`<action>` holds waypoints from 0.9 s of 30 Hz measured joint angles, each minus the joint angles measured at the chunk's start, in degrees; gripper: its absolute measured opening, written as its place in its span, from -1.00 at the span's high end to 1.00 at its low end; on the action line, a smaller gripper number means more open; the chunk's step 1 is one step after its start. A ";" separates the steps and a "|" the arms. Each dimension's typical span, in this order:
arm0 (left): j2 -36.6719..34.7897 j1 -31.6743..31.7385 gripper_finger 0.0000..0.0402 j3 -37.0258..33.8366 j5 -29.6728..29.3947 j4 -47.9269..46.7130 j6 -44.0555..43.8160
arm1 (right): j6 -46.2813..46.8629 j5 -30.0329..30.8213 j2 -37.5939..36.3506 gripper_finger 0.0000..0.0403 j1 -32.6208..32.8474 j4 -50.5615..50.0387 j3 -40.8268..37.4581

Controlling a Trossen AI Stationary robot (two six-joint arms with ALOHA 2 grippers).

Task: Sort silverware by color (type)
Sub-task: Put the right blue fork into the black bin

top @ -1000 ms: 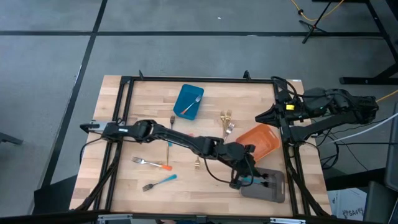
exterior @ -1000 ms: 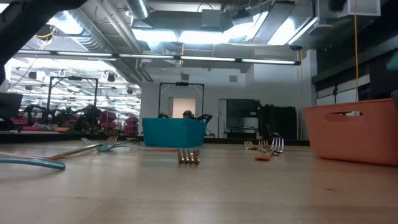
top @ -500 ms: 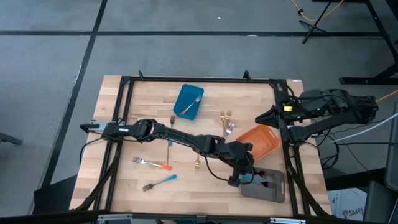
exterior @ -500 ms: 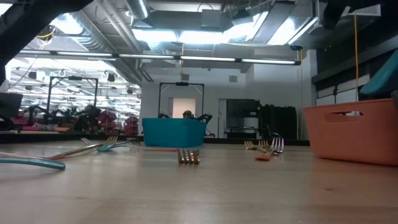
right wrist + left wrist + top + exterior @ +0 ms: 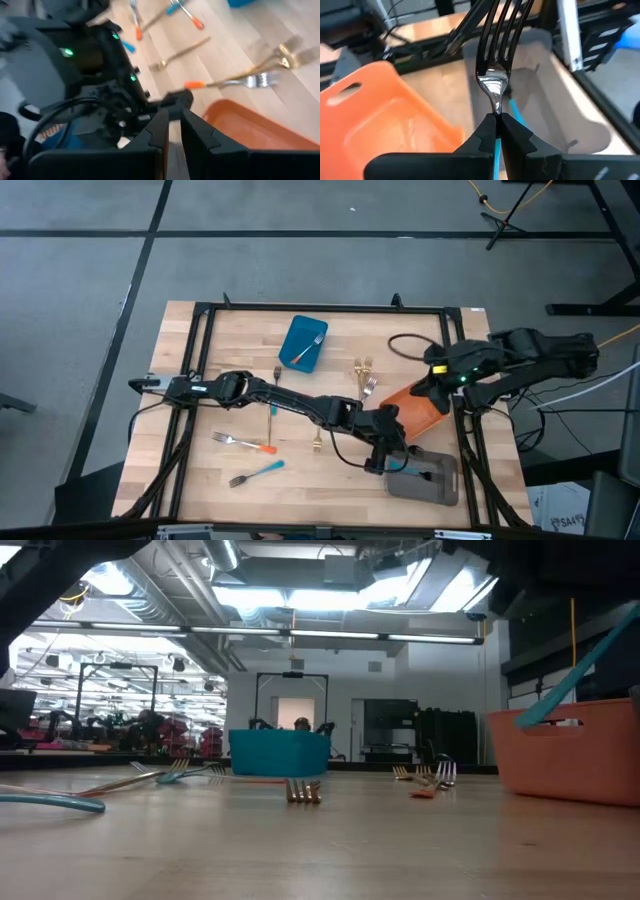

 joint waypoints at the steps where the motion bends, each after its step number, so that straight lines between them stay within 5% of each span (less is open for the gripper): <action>1: 0.01 -0.08 0.96 0.00 -0.54 -0.43 0.02 | 0.00 0.02 0.58 0.79 0.00 -0.39 0.00; 14: -1.72 -3.00 0.96 4.64 -15.81 -13.17 9.38 | 0.13 -6.52 7.36 0.79 -0.02 0.12 0.00; 27: -2.23 -6.09 0.96 4.76 -21.66 -14.39 15.45 | 1.49 -10.21 10.34 0.79 -0.07 0.23 -0.02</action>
